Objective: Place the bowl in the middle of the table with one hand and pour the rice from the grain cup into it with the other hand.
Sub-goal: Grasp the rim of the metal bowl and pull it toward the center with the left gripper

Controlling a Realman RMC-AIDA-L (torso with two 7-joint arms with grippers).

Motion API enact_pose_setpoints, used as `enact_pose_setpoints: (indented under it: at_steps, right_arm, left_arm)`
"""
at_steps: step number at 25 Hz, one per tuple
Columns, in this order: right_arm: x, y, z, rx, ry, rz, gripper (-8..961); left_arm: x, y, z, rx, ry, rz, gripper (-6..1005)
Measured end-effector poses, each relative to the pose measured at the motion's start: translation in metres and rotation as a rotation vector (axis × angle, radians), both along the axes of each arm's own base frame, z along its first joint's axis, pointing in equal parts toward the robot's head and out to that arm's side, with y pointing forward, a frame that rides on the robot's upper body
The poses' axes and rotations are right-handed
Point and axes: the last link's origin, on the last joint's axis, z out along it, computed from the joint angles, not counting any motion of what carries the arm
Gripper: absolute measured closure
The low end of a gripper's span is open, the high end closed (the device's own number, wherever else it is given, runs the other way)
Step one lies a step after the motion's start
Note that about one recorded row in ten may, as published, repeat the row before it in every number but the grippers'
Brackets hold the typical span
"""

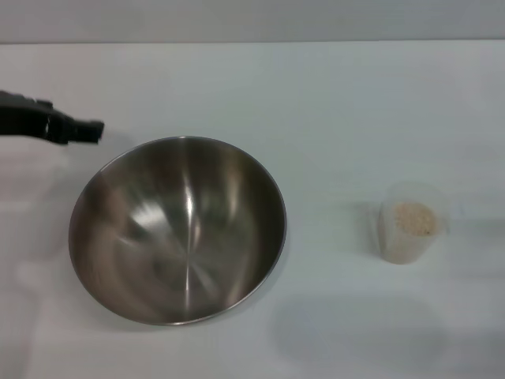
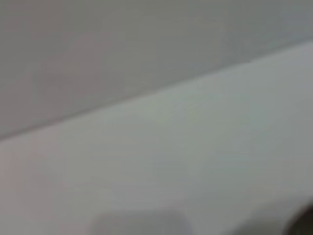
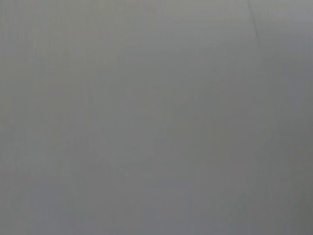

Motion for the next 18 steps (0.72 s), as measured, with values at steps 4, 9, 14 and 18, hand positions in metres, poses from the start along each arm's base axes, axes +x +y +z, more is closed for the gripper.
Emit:
enact_pose_setpoints:
  at_steps: [4, 9, 14, 18]
  right_arm:
    - [0.001, 0.001, -0.001, -0.008, 0.003, -0.006, 133]
    - [0.001, 0.002, -0.002, -0.013, 0.004, -0.008, 133]
    - [0.002, 0.002, -0.001, -0.011, 0.005, -0.012, 133]
    - [0.002, 0.001, -0.001, -0.011, 0.006, -0.013, 134]
  left_arm:
    - [0.0, -0.009, -0.002, -0.07, 0.009, 0.012, 187]
    - [-0.002, -0.015, -0.007, -0.113, 0.016, 0.019, 187]
    - [-0.007, -0.018, -0.014, -0.148, 0.019, 0.036, 188]
    - [-0.009, -0.02, -0.02, -0.173, 0.026, 0.046, 188]
